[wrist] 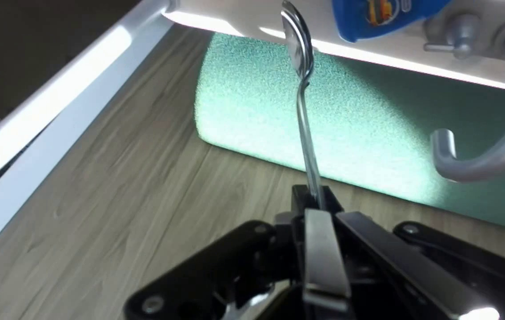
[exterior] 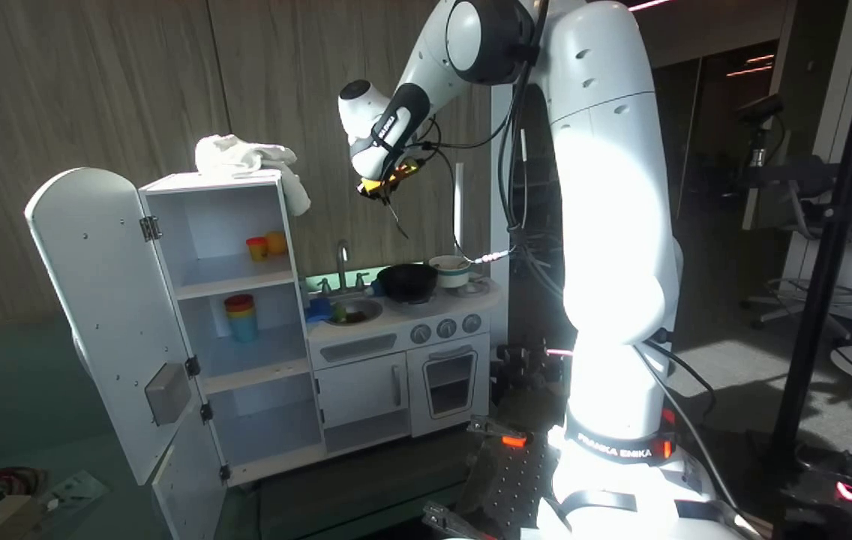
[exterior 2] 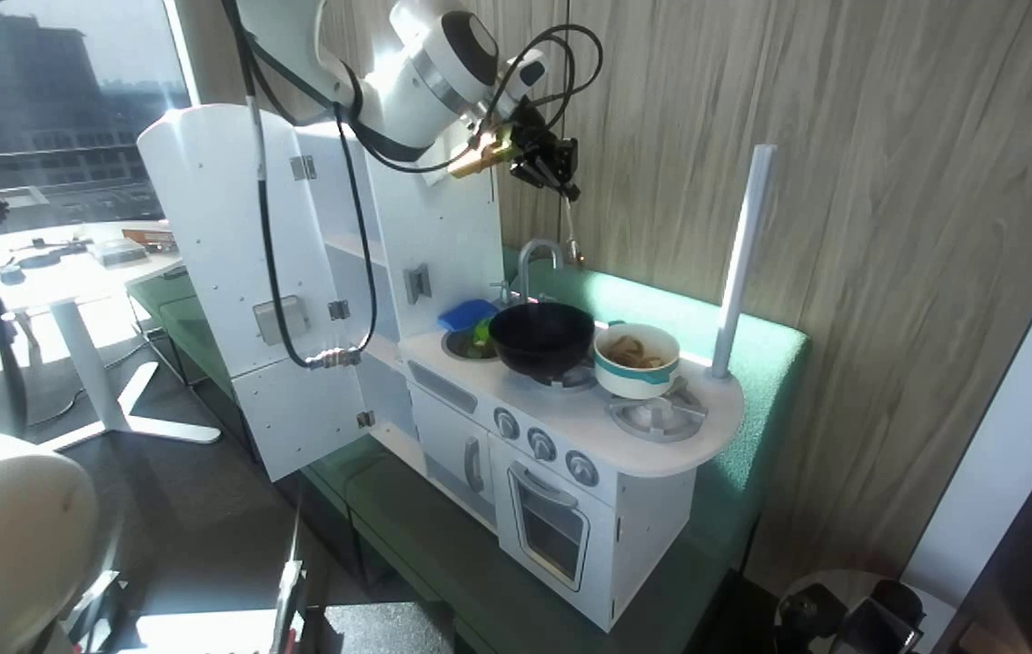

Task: Pick the spoon from the white bowl and place it in the sink, pick the white bowl and pour some of the substance it contains into the sink

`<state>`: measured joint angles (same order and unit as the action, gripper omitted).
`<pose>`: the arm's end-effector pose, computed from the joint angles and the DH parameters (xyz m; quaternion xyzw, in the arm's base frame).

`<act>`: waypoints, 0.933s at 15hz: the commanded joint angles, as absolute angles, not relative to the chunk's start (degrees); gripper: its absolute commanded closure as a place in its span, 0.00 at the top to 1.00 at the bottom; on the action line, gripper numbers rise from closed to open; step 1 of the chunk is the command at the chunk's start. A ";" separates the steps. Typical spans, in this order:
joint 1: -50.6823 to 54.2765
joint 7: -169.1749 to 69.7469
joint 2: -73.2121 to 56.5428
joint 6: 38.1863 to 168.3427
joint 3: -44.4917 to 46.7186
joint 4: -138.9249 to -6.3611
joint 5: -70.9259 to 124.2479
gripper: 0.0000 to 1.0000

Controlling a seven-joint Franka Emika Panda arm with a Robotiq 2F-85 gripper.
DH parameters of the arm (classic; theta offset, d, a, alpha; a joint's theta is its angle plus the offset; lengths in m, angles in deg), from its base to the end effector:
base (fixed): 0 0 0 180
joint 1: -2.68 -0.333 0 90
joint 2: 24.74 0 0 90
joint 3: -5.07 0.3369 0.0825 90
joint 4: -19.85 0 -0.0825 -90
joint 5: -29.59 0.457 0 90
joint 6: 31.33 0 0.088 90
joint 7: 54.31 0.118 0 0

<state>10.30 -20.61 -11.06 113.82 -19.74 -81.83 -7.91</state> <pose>0.6377 -0.3754 0.4749 0.8737 -0.3036 0.2474 0.2885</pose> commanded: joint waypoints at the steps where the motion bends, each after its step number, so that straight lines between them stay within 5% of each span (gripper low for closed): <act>1: 8.26 -12.40 -13.34 122.71 -17.27 -85.46 -13.40 0.02; 14: 11.51 -13.34 -9.78 135.35 -12.93 -93.31 8.71 0.02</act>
